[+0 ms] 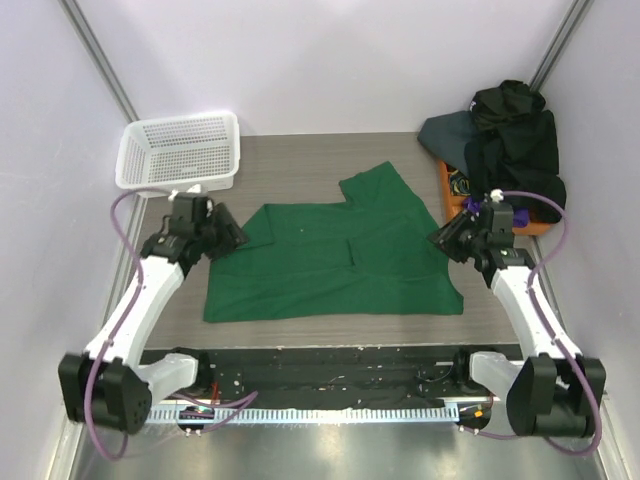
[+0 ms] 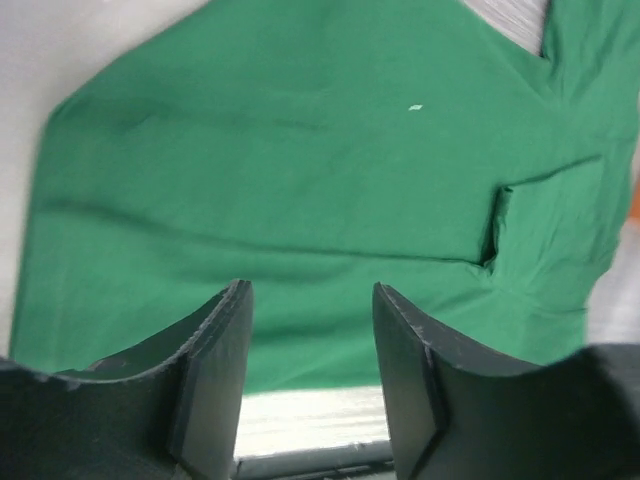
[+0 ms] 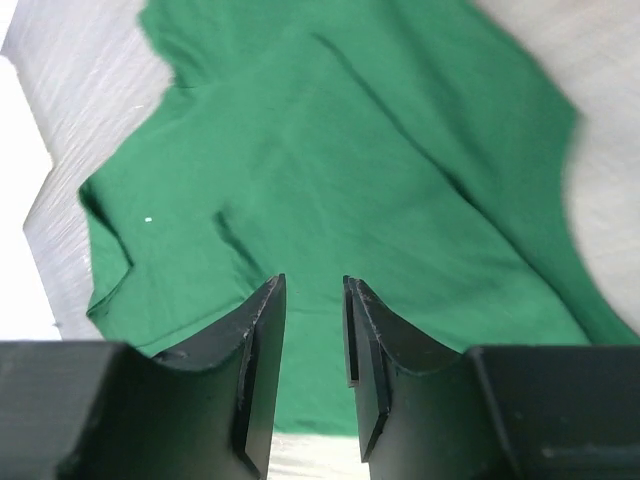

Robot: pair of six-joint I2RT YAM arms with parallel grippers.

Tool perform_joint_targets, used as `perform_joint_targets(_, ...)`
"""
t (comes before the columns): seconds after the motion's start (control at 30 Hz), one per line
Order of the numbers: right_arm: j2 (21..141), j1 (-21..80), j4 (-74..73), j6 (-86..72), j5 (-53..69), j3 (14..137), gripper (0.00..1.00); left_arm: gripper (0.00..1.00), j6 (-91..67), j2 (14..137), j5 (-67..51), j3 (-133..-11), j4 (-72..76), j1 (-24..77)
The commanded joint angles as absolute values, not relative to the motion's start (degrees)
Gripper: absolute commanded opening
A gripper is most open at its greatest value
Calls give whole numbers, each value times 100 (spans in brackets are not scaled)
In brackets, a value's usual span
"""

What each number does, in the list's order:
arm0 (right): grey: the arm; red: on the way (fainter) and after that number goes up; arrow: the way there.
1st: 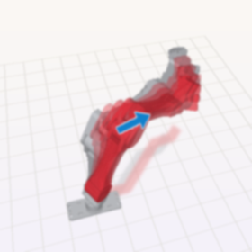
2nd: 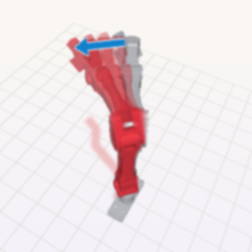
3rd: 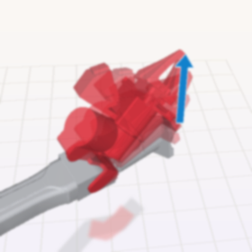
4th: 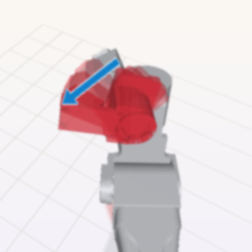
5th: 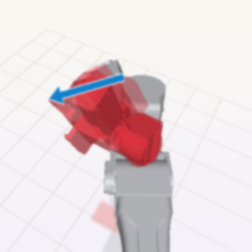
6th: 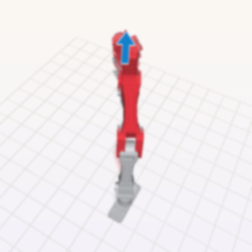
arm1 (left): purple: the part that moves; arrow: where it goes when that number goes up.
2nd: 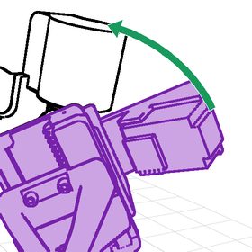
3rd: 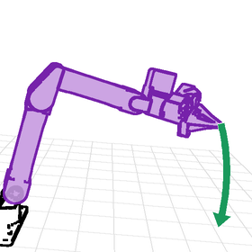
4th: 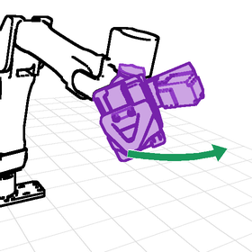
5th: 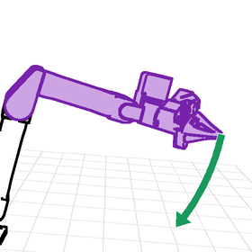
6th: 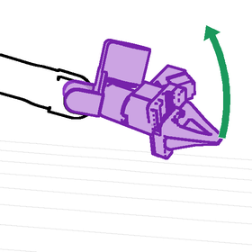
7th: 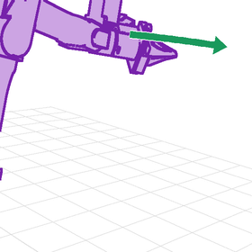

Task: Roll the t-shirts
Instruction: Fold the T-shirt at the center of the board.

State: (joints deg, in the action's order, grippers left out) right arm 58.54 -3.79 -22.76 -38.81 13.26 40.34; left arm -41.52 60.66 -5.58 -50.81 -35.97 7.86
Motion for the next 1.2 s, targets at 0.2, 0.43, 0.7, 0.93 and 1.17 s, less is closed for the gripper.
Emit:
perform_joint_targets(0.2, 6908, 0, -950, -3823, 1292, 4763, 37, 46, -3173, 8498, 1379, -6987, -3244, 2030)
perform_joint_targets(0.43, 7434, 316, -800, -3648, 1415, 5045, 37, 41, -2813, 9790, 1502, -7461, -2997, 2285)
perform_joint_targets(0.7, 8068, 1395, -765, -3445, 1617, 5001, 37, 38, -2531, 10467, 1758, -7874, -3085, 2408)
perform_joint_targets(0.93, 8824, 2108, -677, -3472, 1687, 5194, 35, 34, -2470, 10845, 1828, -8121, -3269, 2470)
perform_joint_targets(1.17, 8912, 2232, -598, -3507, 1608, 5177, 35, 34, -2426, 11162, 1872, -8297, -3463, 2566)
